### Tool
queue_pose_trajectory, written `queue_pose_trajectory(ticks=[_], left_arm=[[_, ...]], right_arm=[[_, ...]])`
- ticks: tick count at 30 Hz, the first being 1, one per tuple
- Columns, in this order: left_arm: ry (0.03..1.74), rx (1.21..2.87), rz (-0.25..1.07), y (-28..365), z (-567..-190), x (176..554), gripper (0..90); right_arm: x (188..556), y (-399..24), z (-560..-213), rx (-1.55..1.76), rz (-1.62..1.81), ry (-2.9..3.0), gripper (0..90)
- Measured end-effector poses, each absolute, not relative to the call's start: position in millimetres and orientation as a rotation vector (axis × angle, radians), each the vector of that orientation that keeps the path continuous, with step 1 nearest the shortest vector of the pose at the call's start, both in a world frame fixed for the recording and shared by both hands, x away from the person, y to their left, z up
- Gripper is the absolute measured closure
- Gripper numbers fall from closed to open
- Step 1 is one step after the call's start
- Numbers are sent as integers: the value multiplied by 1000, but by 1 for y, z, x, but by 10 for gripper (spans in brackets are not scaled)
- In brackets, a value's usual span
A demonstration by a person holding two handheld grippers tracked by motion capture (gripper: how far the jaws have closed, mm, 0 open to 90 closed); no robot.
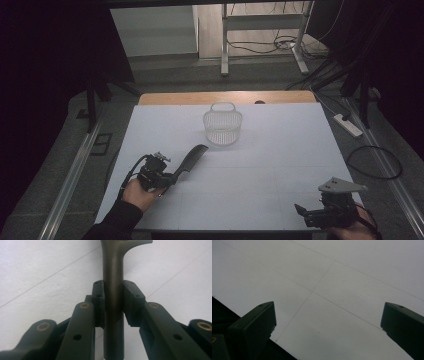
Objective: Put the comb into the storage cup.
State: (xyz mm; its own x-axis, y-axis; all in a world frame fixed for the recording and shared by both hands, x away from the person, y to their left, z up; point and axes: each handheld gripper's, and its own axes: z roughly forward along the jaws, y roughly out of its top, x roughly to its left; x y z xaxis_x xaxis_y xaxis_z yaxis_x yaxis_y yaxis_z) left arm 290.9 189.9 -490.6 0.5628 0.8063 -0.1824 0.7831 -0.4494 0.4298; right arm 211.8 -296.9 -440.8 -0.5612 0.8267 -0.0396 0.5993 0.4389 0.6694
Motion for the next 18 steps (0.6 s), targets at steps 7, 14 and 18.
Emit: queue_pose_trajectory(ticks=[7, 14, 18], left_arm=[[1221, 2313, 100, 193, -484, 285, 725], [1164, 2322, 137, 188, -480, 279, 724], [1145, 2315, 150, 187, -477, 276, 725]], right_arm=[[211, -298, -440, 1217, 890, 2329, 5], [211, -299, -439, 1209, 917, 2324, 3], [210, -299, -438, 1195, 934, 2325, 1]])
